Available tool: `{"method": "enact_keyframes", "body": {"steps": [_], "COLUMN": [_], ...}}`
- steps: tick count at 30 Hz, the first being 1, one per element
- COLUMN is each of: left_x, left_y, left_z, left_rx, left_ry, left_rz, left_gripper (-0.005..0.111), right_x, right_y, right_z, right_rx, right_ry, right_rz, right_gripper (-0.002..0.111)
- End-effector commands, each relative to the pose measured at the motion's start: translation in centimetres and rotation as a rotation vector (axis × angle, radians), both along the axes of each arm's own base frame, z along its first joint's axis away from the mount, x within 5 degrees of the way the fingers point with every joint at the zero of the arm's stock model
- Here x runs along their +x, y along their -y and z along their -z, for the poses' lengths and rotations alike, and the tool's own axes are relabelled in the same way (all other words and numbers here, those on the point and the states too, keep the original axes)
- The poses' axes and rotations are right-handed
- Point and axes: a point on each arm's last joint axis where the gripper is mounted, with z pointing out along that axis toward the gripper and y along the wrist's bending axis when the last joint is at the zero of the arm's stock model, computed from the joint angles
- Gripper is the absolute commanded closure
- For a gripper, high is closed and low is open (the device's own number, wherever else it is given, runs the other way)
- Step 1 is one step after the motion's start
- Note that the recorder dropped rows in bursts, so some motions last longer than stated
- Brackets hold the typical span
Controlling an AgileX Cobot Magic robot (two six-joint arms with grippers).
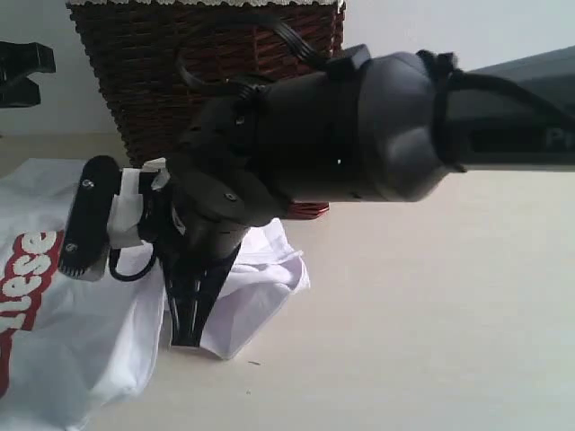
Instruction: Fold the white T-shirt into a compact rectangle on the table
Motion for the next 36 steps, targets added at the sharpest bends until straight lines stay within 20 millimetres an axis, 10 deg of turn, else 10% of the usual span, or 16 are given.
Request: {"method": "enact_keyframes", "body": {"steps": [1, 15, 22, 36], "left_x": [0.0, 0.0, -0.2, 1.5], "left_y": [0.1, 0.1, 0.2, 2.1], "left_z": [-0.1, 0.0, 0.2, 7.9], "left_rx": [-0.005, -0.003, 0.009, 0.078], "left_ry": [0.013, 0.008, -0.022, -0.347], "left_rz": [-0.001, 0.003, 0.027, 0.208], "left_gripper": [0.103, 0.103, 0.103, 0.103], "right_x": [-3.1, -11.5, -11.8, -9.2], "right_y": [-0.2, -4.1, -4.2, 0.7], "right_z": [-0.7, 1.2, 3.0, -7.9], "right_rx": [-0.082, -0.15, -0.213, 0.028], "right_ry": [-0.118, -0.403, -0.478, -0.161], "right_rz": [-0.019, -0.223, -0.239, -0.003], "right_gripper": [0.108, 0.107, 0.067, 0.057]}}
